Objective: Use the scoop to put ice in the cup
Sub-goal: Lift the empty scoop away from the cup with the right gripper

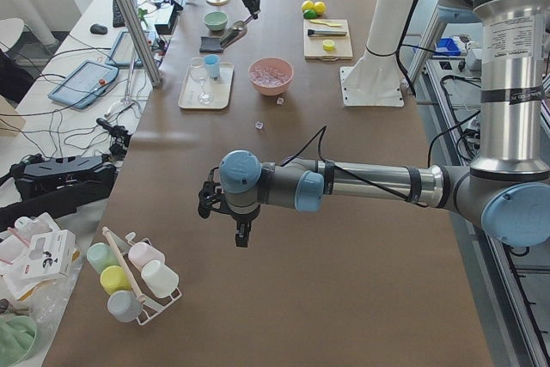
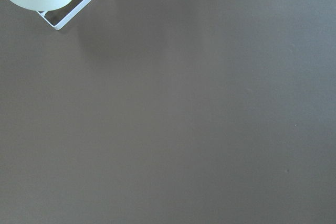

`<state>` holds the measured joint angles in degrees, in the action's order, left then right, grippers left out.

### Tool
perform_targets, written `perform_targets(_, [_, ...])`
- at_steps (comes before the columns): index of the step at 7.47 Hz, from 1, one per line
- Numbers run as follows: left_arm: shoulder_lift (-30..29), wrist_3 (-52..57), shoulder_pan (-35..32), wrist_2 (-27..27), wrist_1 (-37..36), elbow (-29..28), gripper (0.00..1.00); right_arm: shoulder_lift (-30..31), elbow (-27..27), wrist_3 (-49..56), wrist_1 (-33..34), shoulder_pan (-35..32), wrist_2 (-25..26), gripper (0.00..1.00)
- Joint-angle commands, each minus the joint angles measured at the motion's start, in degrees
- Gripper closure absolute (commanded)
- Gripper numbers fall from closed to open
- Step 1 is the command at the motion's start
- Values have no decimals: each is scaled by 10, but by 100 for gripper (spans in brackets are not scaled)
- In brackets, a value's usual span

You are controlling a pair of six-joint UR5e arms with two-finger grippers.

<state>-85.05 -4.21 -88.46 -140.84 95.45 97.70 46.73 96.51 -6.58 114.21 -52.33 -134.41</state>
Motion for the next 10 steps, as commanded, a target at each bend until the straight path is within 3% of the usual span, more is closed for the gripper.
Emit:
perform_targets(1, [-1,0,0,0,-3,-10,2,89,126,10,35,-1,26,100])
perform_targets(3, [-9,0,0,1,-25,-12,2,117,168,-3,96,1,82,100])
perform_targets(5, [-12,1,0,1,-29,-12,2,148,206,-11,126,-1,83,100])
perform_targets(6, [-12,1,0,1,-29,-13,2,170,233,-67,124,-5,81,100])
perform_targets(8, [-2,2,-6,-4,-29,-14,2,199,243,-263,78,-1,78,100])
perform_targets(10, [-10,0,-2,-5,-29,-42,2,265,272,-475,-58,27,106,100])
